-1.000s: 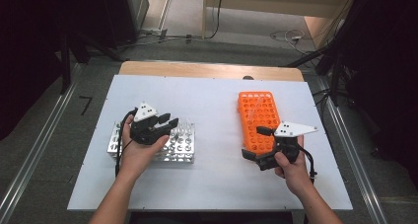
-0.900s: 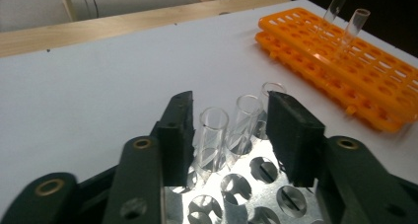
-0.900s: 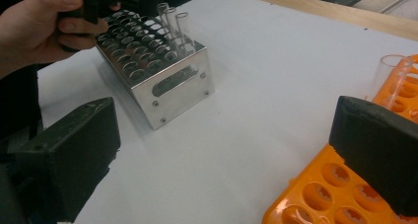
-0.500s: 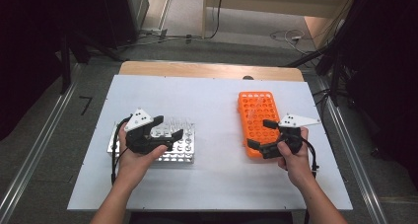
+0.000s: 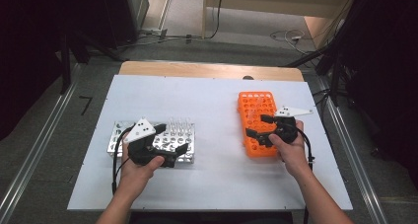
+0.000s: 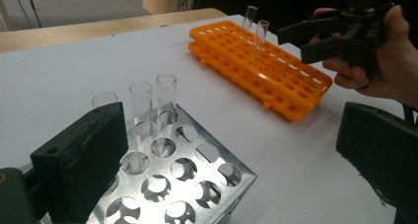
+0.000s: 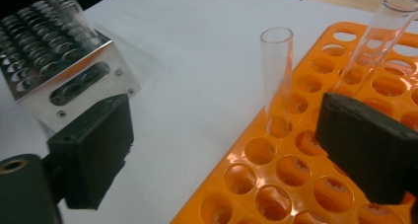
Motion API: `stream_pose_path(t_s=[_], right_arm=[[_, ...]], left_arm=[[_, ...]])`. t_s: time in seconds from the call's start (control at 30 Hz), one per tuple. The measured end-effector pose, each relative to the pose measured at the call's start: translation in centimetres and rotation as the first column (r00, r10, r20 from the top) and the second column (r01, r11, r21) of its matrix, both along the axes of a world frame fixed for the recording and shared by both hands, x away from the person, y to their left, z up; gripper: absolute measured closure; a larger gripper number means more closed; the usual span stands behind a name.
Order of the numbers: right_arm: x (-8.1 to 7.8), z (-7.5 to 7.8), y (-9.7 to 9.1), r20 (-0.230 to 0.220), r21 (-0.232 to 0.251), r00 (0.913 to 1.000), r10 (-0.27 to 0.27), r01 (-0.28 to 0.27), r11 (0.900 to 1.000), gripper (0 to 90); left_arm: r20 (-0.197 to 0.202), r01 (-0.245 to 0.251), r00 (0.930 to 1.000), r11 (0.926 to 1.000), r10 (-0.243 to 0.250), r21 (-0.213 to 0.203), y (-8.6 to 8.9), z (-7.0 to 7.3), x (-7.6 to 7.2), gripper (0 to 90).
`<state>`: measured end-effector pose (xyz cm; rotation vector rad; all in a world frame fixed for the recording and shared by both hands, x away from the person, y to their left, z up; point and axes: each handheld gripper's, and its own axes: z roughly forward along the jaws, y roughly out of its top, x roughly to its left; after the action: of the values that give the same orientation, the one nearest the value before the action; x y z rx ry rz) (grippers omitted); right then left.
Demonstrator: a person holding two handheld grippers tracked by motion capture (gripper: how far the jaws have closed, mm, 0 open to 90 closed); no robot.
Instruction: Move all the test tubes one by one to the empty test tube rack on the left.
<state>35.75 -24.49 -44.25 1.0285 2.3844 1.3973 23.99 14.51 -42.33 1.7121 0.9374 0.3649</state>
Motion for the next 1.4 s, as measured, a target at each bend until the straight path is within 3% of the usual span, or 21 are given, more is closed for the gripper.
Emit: stream_pose_path(t_s=[0.13,0.37,0.7,0.97,1.13,1.4], right_arm=[[0.9,-0.4,0.7,-0.019,-0.035,0.9996,-0.02,0.019,0.9992,19.4],[2.2,-1.1,1.2,-0.061,-0.085,0.993,-0.101,0.096,0.9917,41.6],[2.6,-1.3,2.1,-0.038,-0.176,0.9901,-0.135,0.126,0.9762,60.3],[2.6,-1.4,2.1,-0.02,-0.191,0.9849,-0.172,0.165,0.9677,73.0],[2.5,-1.4,2.2,-0.007,-0.196,0.9841,-0.177,0.173,0.9652,73.9],[2.3,-0.8,1.7,0.006,-0.155,0.9851,-0.172,0.171,0.973,74.1]], left_arm=[[0.01,0.01,0.9999,0.9999,-0.01,0.007,-0.3,0.1,-0.5,0.0],[0.02,0.025,0.9995,0.9996,-0.025,0.015,-0.6,0.1,-1.3,0.0],[0.012,0.028,0.9995,0.9996,-0.028,0.01,-0.8,-0.2,-1.4,0.0],[0.014,0.019,0.9997,0.9998,-0.019,0.01,-0.7,-0.1,-1.4,0.0],[0.015,0.021,0.9997,0.9997,-0.021,0.009,-0.6,-0.1,-1.3,0.0],[0.013,0.027,0.9995,0.9996,-0.027,0.011,-0.8,-0.2,-1.2,0.0]])
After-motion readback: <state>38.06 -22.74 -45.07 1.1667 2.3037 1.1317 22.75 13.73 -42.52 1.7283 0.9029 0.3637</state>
